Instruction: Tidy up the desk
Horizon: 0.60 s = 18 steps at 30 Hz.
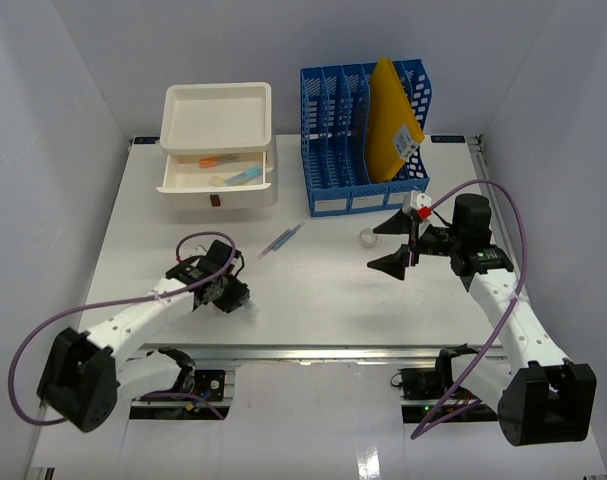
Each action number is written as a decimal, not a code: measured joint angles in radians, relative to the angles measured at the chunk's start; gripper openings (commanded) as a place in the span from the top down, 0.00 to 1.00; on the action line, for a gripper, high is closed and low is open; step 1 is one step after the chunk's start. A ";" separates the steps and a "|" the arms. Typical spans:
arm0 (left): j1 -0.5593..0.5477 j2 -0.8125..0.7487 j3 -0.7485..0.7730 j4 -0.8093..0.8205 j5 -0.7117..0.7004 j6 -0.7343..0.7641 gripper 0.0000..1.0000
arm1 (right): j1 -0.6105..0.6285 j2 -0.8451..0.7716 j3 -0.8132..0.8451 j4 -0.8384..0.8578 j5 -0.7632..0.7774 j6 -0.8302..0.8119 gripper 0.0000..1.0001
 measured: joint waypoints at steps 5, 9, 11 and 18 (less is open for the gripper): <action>-0.020 -0.258 0.034 -0.005 -0.004 -0.005 1.00 | -0.002 0.000 -0.006 0.017 -0.002 0.005 0.05; -0.020 -0.303 0.195 -0.023 -0.048 -0.003 1.00 | -0.008 0.000 -0.016 0.020 -0.003 0.005 0.05; -0.019 -0.244 0.331 -0.034 -0.091 0.005 1.00 | -0.011 0.000 -0.017 0.020 -0.003 0.005 0.05; 0.161 0.044 0.756 0.018 -0.103 0.032 1.00 | -0.015 0.000 -0.017 0.021 -0.004 0.004 0.05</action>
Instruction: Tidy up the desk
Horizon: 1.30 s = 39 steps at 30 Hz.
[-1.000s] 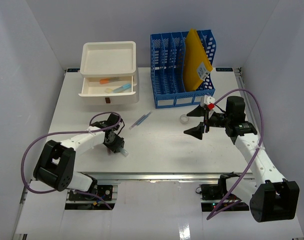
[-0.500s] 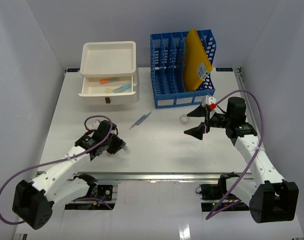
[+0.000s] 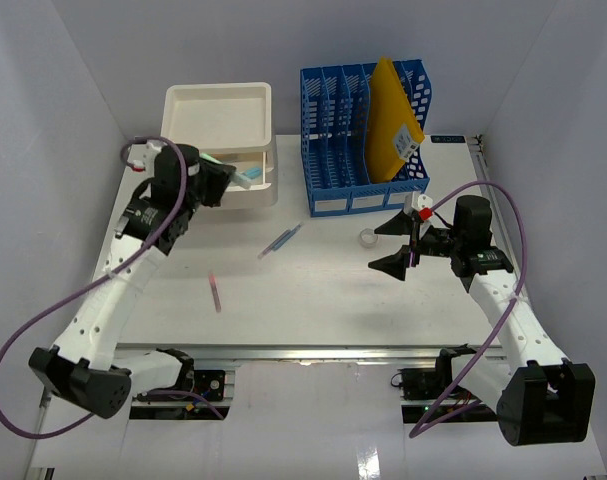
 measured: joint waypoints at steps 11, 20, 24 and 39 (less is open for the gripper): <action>0.276 0.263 0.062 -0.006 0.122 -0.086 0.90 | -0.011 -0.001 -0.004 0.002 -0.003 -0.003 0.05; 0.290 0.319 0.091 -0.004 0.176 -0.102 0.35 | -0.012 0.000 -0.013 0.002 -0.003 -0.013 0.05; 0.292 0.319 0.092 0.014 0.197 -0.077 0.24 | -0.012 0.000 -0.013 0.002 -0.004 -0.023 0.05; 0.314 -0.047 -0.063 0.217 0.373 0.270 0.09 | -0.012 0.010 -0.013 -0.006 -0.023 -0.054 0.05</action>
